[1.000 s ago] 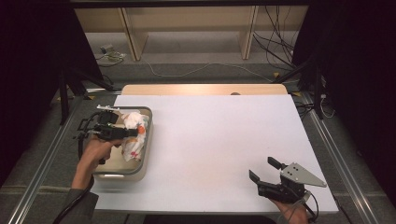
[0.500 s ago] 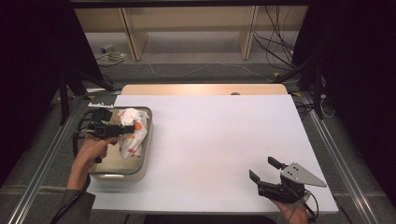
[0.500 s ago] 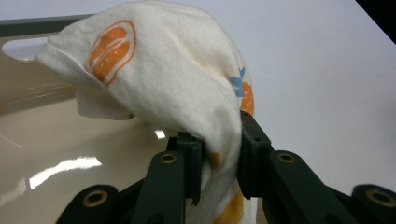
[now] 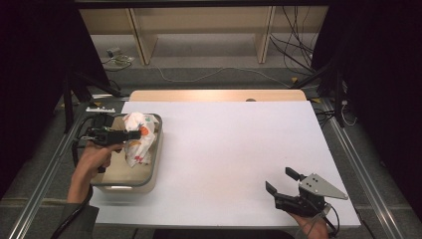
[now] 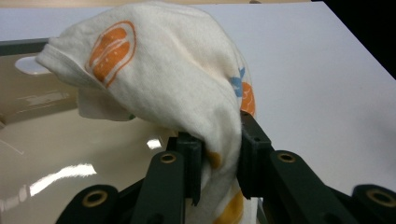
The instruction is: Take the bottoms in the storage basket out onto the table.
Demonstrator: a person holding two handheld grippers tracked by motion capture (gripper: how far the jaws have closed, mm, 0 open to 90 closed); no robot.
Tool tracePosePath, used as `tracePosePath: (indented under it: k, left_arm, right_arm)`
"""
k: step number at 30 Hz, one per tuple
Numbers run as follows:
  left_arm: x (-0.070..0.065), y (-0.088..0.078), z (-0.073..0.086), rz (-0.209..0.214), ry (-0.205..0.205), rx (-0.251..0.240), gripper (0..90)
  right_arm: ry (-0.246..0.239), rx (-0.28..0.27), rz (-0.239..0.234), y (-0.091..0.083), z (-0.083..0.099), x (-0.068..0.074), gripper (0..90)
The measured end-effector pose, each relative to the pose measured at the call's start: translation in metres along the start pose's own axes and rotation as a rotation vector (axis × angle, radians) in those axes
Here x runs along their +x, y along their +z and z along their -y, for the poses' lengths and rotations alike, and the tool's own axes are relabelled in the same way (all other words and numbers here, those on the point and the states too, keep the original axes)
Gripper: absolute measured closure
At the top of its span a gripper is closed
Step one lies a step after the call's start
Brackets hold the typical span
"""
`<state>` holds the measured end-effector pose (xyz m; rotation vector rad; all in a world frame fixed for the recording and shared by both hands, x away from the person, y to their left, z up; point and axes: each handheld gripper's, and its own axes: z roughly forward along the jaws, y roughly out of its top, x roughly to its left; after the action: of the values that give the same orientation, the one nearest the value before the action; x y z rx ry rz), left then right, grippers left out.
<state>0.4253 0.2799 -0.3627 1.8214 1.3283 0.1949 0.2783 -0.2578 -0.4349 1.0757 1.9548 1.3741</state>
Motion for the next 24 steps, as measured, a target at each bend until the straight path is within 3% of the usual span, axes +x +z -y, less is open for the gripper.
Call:
tracePosePath:
  k: [15,24]
  left_arm:
    - [-0.007,-0.008,-0.004,0.04,-0.001,-0.045,74.1]
    - [-0.018,-0.014,-0.009,0.103,0.003,-0.093,74.1]
  right_arm:
    - [0.001,0.0,-0.003,0.0,0.0,0.0,20.0]
    - [0.0,0.0,0.0,0.0,0.0,0.001,20.0]
